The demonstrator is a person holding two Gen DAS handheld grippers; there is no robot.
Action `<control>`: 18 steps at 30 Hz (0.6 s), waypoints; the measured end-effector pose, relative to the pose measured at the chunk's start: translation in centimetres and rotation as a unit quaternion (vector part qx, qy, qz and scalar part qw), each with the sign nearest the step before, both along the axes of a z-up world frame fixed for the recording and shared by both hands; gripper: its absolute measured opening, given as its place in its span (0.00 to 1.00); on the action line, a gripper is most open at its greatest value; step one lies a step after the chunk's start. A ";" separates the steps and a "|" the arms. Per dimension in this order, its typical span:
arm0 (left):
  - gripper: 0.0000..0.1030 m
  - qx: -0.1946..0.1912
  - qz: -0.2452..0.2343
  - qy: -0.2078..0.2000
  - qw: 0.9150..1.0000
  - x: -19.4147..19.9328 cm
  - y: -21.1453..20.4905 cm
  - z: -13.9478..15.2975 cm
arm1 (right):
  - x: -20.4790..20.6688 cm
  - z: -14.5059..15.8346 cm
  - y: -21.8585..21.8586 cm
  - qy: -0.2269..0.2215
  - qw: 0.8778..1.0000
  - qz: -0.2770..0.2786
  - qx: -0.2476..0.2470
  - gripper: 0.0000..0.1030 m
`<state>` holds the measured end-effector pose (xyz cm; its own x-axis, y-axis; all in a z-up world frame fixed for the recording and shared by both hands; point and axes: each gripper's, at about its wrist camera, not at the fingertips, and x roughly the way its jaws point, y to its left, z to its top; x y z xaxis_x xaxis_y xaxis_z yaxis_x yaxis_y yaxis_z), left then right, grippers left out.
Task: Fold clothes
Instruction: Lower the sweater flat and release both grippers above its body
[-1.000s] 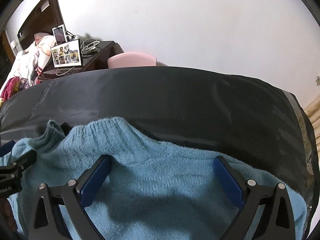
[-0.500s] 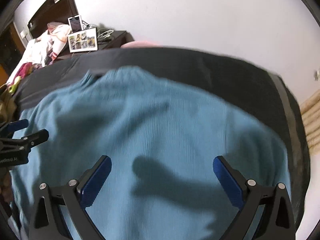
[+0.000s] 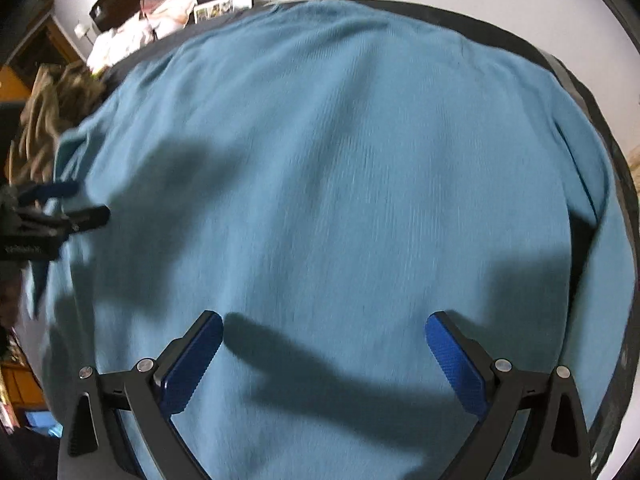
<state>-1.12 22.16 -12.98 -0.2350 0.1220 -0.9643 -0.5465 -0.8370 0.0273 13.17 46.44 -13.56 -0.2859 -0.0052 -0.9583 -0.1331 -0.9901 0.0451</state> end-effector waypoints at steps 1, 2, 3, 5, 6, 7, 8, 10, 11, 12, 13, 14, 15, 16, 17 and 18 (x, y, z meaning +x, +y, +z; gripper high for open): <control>1.00 -0.002 -0.002 0.004 1.000 0.8 -0.3 0.1 | 0.9 0.1 -0.6 0.003 1.000 0.009 0.015 1.00; 1.00 -0.005 -0.005 0.006 1.000 1.7 -0.6 0.2 | 1.8 0.2 -1.0 0.007 1.000 0.013 0.022 1.00; 1.00 -0.008 -0.009 0.007 1.000 2.5 -1.0 0.2 | 2.8 0.4 -1.3 0.011 0.999 0.015 0.027 1.00; 1.00 -0.012 -0.013 -0.001 1.000 4.1 -1.9 -0.3 | 4.6 0.4 -1.8 0.013 0.999 0.017 0.028 1.00; 1.00 -0.016 -0.014 -0.004 1.000 4.8 -2.4 -0.7 | 5.3 0.1 -1.9 0.010 1.000 0.016 0.022 1.00; 1.00 -0.016 -0.013 -0.007 1.000 5.5 -3.0 -1.1 | 6.1 -0.2 -2.0 0.007 1.000 0.015 0.016 1.00; 1.00 0.003 -0.005 -0.008 1.000 6.1 -3.8 -1.2 | 6.9 -0.2 -2.3 0.022 0.999 0.024 0.032 1.00; 1.00 0.015 0.009 -0.015 1.000 6.6 -4.9 -1.3 | 7.9 -0.3 -2.3 0.047 0.998 0.030 0.036 1.00; 1.00 0.017 0.013 -0.015 1.000 7.0 -5.3 -1.4 | 8.3 -0.3 -2.2 0.060 0.997 0.031 0.037 1.00; 1.00 0.023 0.019 -0.016 0.999 7.3 -5.9 -1.4 | 8.5 -0.3 -2.1 0.064 0.997 0.032 0.038 1.00; 1.00 0.027 0.024 -0.018 0.999 7.7 -6.3 -1.4 | 8.6 -0.2 -2.0 0.063 0.997 0.032 0.037 1.00; 1.00 0.027 0.024 -0.018 0.999 8.2 -6.6 -1.4 | 8.9 -0.2 -1.8 0.061 0.997 0.034 0.038 1.00; 1.00 0.026 0.024 -0.017 0.999 8.6 -6.8 -1.3 | 9.1 -0.2 -1.6 0.058 0.997 0.036 0.039 1.00; 1.00 0.026 0.024 -0.016 0.999 9.1 -7.1 -1.3 | 9.3 -0.2 -1.4 0.057 0.997 0.040 0.040 1.00; 1.00 0.026 0.023 -0.014 0.999 9.7 -7.4 -1.2 | 9.6 -0.2 -1.1 0.060 0.996 0.044 0.040 1.00; 1.00 0.027 0.023 -0.011 0.999 10.3 -7.6 -1.1 | 9.9 -0.2 -0.7 0.062 0.996 0.047 0.039 1.00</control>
